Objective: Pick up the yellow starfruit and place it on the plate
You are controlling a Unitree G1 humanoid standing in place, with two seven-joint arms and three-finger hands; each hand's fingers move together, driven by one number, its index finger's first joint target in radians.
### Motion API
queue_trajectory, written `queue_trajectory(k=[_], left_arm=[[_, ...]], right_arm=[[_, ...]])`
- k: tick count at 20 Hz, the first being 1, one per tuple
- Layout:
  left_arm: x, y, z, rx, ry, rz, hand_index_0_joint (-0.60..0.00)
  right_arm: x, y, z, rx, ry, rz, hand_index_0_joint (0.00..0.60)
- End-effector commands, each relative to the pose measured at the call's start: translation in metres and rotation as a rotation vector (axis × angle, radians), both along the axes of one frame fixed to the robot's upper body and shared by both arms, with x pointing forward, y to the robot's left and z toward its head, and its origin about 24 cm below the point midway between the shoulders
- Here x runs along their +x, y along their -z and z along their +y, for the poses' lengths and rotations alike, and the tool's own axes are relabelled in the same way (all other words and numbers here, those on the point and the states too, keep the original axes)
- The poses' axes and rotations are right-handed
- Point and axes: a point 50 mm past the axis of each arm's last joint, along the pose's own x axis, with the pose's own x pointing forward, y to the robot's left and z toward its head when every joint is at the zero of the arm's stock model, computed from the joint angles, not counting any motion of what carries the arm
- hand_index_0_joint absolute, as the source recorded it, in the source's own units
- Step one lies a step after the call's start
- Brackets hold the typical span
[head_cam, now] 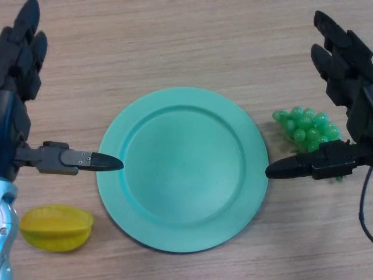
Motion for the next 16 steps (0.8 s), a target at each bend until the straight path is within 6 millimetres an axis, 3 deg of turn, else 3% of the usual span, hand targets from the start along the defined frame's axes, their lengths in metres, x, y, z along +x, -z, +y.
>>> queue_trajectory(k=[1,7,10,16], left_arm=[[-0.013,-0.030,0.015,0.064,-0.073,-0.178,0.000],[-0.016,-0.032,0.011,0.072,-0.078,-0.196,0.000],[-0.017,-0.022,0.012,0.085,-0.081,-0.136,0.000],[-0.045,-0.002,0.019,0.151,-0.089,0.012,0.000]], right_arm=[[-0.010,-0.028,-0.001,0.072,-0.033,-0.169,0.000],[-0.011,-0.026,-0.002,0.050,-0.035,-0.147,0.000],[-0.008,-0.023,-0.006,0.059,-0.017,-0.147,0.000],[0.010,-0.016,-0.006,0.052,-0.007,-0.116,0.000]])
